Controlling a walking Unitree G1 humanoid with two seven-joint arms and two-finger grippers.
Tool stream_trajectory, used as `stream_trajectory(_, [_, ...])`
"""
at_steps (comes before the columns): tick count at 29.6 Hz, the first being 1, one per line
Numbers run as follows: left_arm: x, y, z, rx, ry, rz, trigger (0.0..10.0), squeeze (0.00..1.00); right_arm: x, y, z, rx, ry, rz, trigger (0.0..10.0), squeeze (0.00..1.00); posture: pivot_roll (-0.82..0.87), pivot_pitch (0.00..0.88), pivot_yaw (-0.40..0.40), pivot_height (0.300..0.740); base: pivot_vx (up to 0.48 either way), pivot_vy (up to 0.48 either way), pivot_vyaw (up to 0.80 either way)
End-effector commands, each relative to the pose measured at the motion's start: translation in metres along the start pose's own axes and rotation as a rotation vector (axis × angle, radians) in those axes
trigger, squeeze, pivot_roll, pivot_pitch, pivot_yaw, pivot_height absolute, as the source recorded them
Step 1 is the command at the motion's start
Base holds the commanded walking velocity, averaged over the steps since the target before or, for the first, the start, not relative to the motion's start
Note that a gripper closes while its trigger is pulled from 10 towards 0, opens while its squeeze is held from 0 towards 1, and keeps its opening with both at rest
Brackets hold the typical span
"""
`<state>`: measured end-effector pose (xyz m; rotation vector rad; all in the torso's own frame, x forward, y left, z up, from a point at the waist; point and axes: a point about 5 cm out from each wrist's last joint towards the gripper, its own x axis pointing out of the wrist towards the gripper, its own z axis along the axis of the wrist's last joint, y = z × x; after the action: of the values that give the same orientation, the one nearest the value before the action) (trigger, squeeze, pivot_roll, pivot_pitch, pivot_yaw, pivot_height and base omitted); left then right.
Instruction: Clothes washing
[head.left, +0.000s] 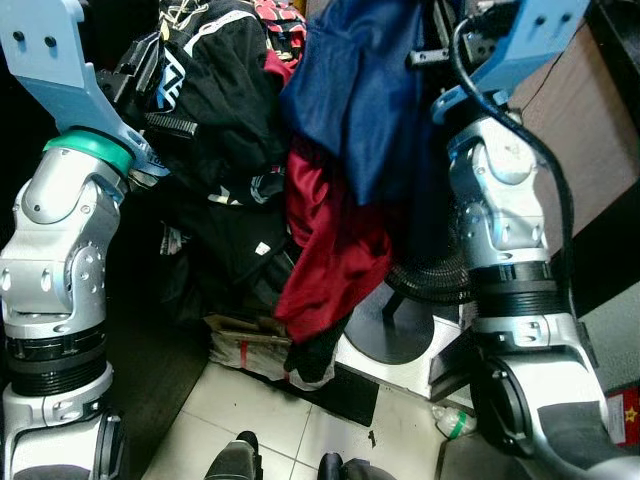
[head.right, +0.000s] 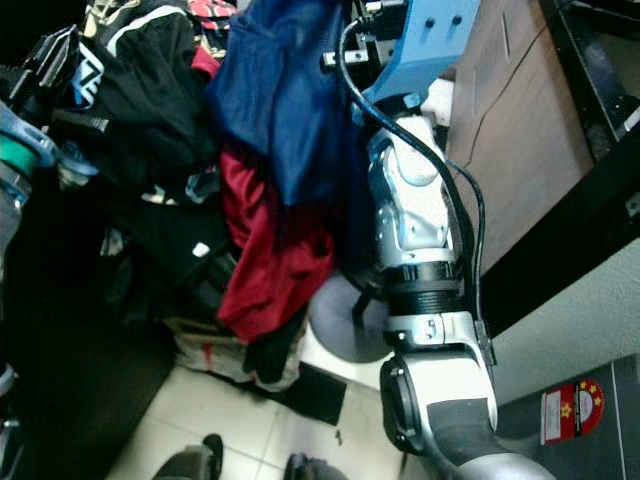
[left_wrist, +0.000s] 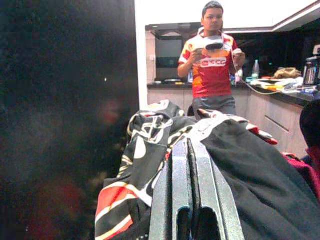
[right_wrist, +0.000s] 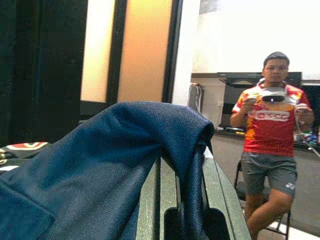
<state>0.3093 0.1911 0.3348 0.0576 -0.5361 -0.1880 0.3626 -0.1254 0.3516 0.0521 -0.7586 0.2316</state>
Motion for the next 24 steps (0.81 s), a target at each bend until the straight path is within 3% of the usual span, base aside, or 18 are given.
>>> stream_trajectory(1, [0.003, -0.004, 0.001, -0.015, -0.008, -0.010, 10.0, 0.00, 0.009, 0.000, 0.023, -0.015, -0.090, -0.005, 10.0, 0.00, 0.13, 0.018, -0.027, 0.740, 0.000, 0.000, 0.00])
stream_trajectory(11, [0.003, -0.004, 0.007, -0.030, -0.026, 0.001, 10.0, 0.00, 0.022, 0.008, 0.052, -0.063, -0.208, 0.010, 10.0, 0.00, 0.14, 0.024, -0.028, 0.740, 0.000, 0.000, 0.00])
stream_trajectory(14, [0.004, -0.001, 0.013, -0.033, -0.044, 0.009, 10.0, 0.00, 0.022, 0.004, 0.053, -0.003, -0.212, -0.017, 10.0, 0.00, 0.14, 0.027, -0.026, 0.740, 0.000, 0.000, -0.75])
stream_trajectory(24, [0.006, -0.003, 0.011, -0.029, -0.040, 0.005, 10.0, 0.00, 0.023, 0.001, 0.052, -0.005, -0.205, -0.026, 10.0, 0.00, 0.14, 0.028, -0.022, 0.740, 0.000, 0.000, -0.80])
